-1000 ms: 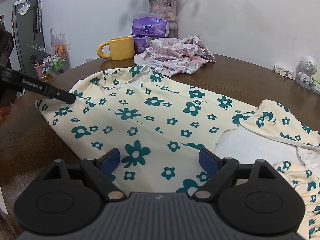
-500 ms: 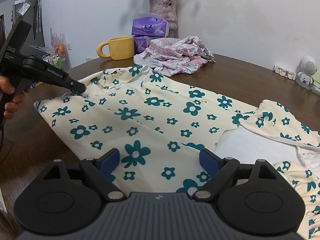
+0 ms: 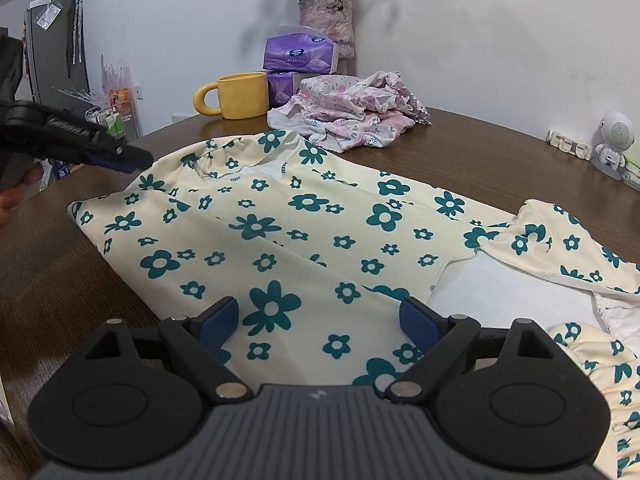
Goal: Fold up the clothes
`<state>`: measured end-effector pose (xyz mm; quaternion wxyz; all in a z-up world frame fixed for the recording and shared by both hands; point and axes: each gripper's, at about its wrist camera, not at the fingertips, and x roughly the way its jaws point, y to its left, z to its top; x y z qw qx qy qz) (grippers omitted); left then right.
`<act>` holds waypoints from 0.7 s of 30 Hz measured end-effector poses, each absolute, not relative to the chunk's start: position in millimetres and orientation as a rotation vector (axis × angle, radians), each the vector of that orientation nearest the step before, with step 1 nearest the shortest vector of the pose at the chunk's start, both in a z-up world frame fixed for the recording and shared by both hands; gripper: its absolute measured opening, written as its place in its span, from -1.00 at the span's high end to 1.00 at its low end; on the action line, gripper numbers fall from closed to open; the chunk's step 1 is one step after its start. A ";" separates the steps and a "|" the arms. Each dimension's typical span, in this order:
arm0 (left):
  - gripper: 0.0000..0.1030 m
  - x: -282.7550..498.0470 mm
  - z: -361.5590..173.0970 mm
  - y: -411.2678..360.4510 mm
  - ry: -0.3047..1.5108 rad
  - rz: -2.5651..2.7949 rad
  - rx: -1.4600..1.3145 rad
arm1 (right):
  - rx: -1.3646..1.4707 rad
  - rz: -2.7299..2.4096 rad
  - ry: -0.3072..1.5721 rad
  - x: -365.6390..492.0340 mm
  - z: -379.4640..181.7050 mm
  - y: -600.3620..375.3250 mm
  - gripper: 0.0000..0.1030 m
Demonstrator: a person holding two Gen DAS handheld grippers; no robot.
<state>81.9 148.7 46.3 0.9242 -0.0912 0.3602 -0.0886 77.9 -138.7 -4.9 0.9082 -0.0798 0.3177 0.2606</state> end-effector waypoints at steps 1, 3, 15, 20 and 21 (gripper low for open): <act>0.33 83.4 44.7 144.7 0.751 -0.194 -0.165 | -0.165 0.538 0.656 78.0 -4.9 -138.7 -0.73; 0.32 86.6 41.6 138.0 0.775 -0.214 -0.127 | -0.166 0.537 0.656 78.1 -5.0 -138.6 -0.73; 0.60 100.6 30.1 134.0 0.844 -0.225 -0.046 | -0.166 0.537 0.656 77.7 -5.2 -139.4 -0.75; 0.20 86.6 35.8 144.0 0.787 -0.194 -0.145 | -0.166 0.536 0.656 77.1 -5.2 -139.2 -0.75; 0.15 81.1 38.7 147.1 0.772 -0.178 -0.159 | -0.166 0.536 0.656 77.1 -5.2 -139.1 -0.75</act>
